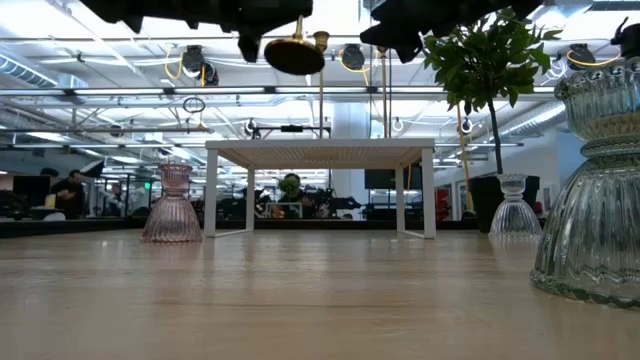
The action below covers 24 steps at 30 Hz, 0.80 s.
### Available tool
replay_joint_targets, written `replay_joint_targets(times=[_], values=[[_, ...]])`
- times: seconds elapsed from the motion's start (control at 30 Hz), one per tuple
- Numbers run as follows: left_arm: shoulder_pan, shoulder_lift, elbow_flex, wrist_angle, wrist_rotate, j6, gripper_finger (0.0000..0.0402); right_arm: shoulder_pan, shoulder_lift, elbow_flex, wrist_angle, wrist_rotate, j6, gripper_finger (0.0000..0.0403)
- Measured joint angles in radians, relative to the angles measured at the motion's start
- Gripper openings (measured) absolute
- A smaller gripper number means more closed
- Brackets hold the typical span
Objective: Pick & Place candle stick holders
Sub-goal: Put the short gold candle holder on the shelf
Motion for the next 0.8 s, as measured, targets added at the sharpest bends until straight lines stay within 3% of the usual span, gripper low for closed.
replay_joint_targets(times=[0.23,0.5,0.8], values=[[0.035,-0.13,-0.001,-0.141,-0.183,0.092,0.0015,0.034,0.0,0.0,-0.014,0.0,-0.001,0.0199],[0.186,-0.174,-0.001,-0.165,-0.193,0.106,0.0015,0.042,0.0,0.0,-0.013,0.0,-0.002,0.0199],[0.389,-0.08,-0.001,-0.135,-0.186,0.083,0.0015,0.042,0.0,0.0,-0.022,0.0,-0.002,0.0199]])
